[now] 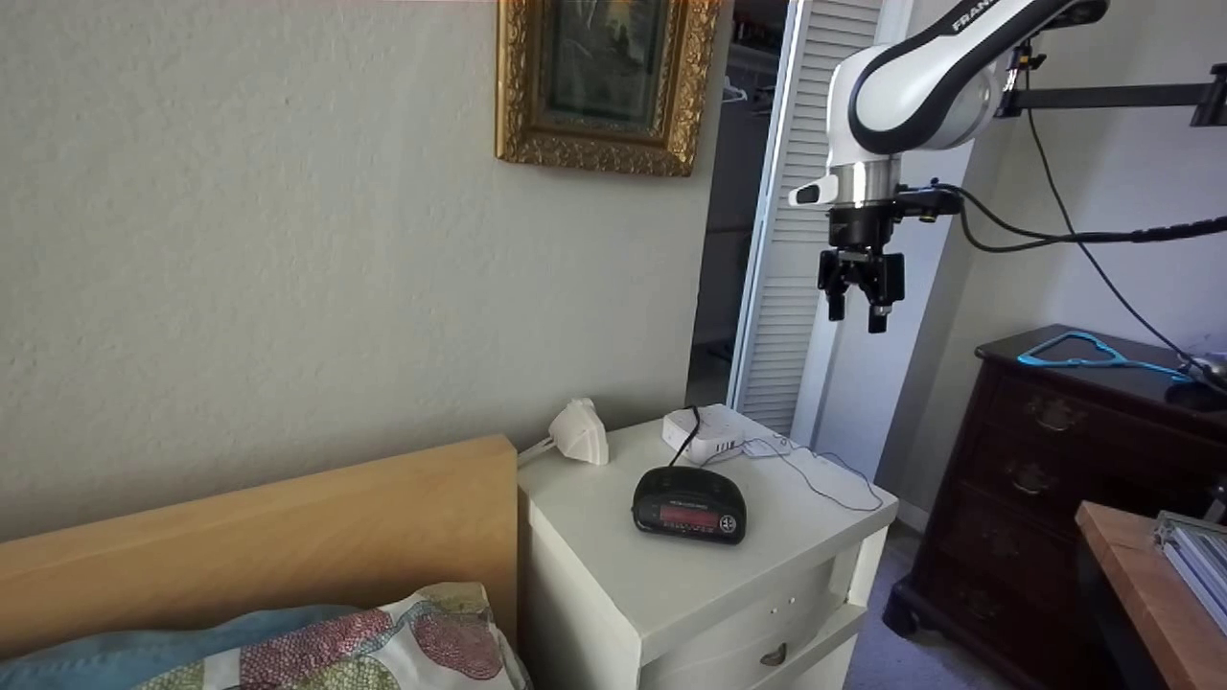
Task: Move the paper to the left
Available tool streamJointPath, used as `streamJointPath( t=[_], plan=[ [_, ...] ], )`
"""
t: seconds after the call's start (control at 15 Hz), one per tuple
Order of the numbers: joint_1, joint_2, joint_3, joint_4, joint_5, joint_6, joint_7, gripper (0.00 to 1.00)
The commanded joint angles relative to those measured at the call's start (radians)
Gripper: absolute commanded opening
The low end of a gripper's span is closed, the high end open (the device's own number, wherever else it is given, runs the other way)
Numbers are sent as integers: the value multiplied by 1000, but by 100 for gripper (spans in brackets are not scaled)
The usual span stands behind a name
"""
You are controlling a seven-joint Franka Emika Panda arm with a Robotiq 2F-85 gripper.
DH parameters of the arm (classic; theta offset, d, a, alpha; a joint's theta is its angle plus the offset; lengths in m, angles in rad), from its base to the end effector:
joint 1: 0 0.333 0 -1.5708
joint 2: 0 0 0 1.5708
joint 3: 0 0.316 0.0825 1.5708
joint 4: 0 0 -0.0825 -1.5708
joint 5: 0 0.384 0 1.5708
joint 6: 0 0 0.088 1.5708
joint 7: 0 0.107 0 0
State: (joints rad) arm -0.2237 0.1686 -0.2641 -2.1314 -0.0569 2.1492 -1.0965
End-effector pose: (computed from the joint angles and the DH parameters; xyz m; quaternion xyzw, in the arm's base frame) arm 0.4825 -0.2571 0.3206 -0.9452 -0.3152 0.0828 0.0204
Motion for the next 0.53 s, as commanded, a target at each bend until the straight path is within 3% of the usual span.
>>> streamJointPath(
  t=[0.0,0.47],
  plan=[
    [-35,107,43,70,6,52,-86,100],
    [-71,228,83,60,-1,264,-73,100]
  ],
)
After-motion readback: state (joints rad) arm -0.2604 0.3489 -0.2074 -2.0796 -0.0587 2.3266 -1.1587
